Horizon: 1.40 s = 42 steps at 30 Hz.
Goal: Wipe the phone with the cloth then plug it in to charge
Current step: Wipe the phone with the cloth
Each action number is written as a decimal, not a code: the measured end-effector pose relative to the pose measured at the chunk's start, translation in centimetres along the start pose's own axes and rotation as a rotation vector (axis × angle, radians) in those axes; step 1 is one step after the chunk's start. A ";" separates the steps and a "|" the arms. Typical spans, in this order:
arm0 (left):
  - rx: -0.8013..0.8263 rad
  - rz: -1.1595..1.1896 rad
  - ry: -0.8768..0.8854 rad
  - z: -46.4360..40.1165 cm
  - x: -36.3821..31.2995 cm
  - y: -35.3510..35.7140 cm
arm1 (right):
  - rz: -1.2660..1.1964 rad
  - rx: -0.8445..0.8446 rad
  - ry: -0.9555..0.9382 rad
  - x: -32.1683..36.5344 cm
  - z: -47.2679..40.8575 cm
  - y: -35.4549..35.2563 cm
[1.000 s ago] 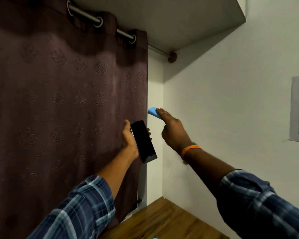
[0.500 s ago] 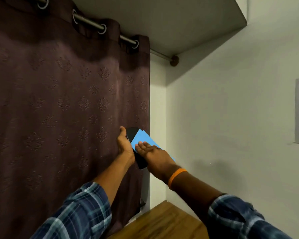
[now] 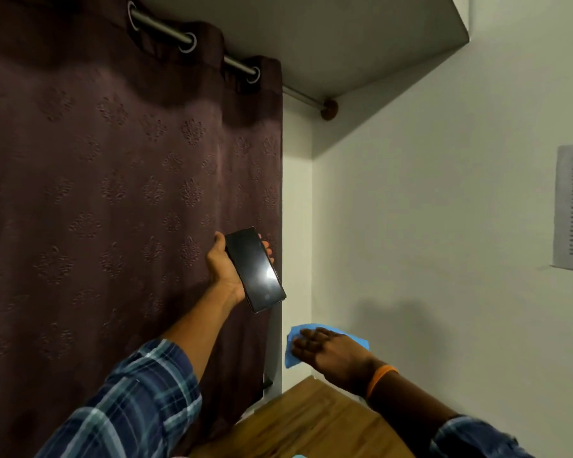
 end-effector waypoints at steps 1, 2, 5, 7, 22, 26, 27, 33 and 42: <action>0.020 -0.015 -0.010 0.0 0.0 0.3 | -0.079 0.052 0.052 -0.9 0.3 0.8; 0.036 -0.026 -0.019 -0.1 0.1 0.5 | -0.150 0.127 0.097 -1.6 0.6 1.8; 0.054 -0.062 -0.037 -0.2 0.2 0.8 | -0.262 0.129 0.278 -4.3 1.5 2.0; 0.060 -0.067 -0.057 -0.2 0.5 0.8 | -0.319 0.072 0.420 -6.7 1.9 1.2; -0.034 -0.078 -0.205 0.9 4.3 0.2 | -1.443 -0.446 1.256 -16.0 3.5 -1.0; -0.011 -0.057 -0.242 0.6 5.3 -0.3 | -1.010 -0.566 1.013 -17.1 1.0 -7.7; -0.014 -0.068 -0.236 0.5 5.4 -0.6 | -0.893 -0.583 0.951 -17.0 0.2 -9.4; -0.062 -0.127 -0.134 0.1 5.4 -0.6 | -0.314 -0.298 0.573 -11.7 -6.0 -13.2; -0.123 -0.163 -0.160 0.7 5.3 -0.4 | -0.134 -0.095 0.329 -6.7 -7.1 -8.2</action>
Point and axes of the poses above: each hand's wrist, its own z-axis away from the middle knuckle, its own y-axis out of the palm, x = y × z, the point moved 10 cm from there along -z, towards the middle knuckle, and after that the axes turned 7 degrees about z, right-handed, at the moved point
